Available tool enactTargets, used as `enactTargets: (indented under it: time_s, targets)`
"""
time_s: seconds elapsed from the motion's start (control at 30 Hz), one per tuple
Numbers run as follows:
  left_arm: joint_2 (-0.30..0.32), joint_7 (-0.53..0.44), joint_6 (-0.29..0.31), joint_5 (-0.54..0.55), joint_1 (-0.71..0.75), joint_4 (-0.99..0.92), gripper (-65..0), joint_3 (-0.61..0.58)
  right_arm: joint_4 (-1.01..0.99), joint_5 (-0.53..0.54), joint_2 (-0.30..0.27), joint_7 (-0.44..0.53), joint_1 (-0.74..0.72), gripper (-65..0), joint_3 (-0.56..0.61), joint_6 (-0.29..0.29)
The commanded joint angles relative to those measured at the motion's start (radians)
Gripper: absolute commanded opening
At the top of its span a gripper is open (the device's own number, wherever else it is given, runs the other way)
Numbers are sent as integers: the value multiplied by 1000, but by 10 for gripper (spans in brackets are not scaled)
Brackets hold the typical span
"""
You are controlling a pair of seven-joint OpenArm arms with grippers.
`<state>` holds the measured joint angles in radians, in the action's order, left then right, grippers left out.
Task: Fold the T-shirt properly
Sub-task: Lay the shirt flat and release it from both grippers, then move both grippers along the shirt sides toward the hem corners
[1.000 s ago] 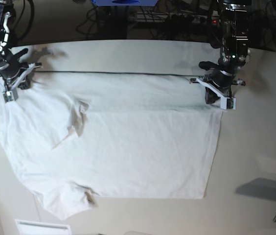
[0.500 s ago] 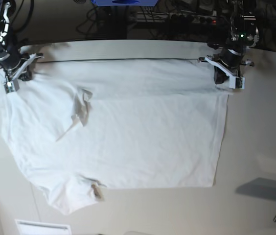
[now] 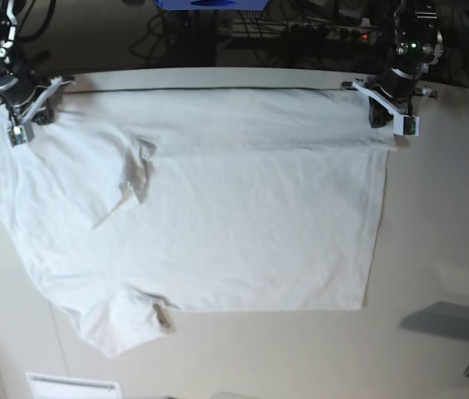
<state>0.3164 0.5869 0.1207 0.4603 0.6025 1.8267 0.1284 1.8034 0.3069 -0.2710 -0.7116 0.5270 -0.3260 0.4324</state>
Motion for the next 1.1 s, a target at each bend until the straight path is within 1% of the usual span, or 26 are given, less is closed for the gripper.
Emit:
enactTargets:
  time_s: [0.0,0.3,0.47,0.57,0.67,0.77,0.93,1.0,1.07]
  targets:
    - [8,21,-6,-7,20,15,-650,6,14,-18,-11,-36,20,-647,-6,-4]
    - [7,23,-6,-7,14,80,-650,7,65,-18,-11,-42,35,-647,-6,-4]
    - [8,26,-6,-7,0,126,-650,7,69,-15,-11,-42,26,-647,-8,-5]
    - [10,26,-6,-5,-5,152,-650,10,105,-13,-11,-36,15,-647,-9,-5]
    - [0,26,-6,-2,-10,160,-650,47,164,-12,-11,-35,-8,-647,-25,-5]
    - [-21,26,-6,-1,-46,167,-650,101,181,-12,-11,-42,-61,-647,-71,-5]
    - [-26,26,-6,-1,-123,161,-650,199,177,-10,-14,-41,-175,-641,-144,0]
    - [-23,31,-6,-5,-186,150,-650,215,152,-10,-20,-42,-261,-640,-149,0]
    - [-20,66,-6,-7,-260,144,-650,221,112,-12,-20,-46,-356,-637,-147,0]
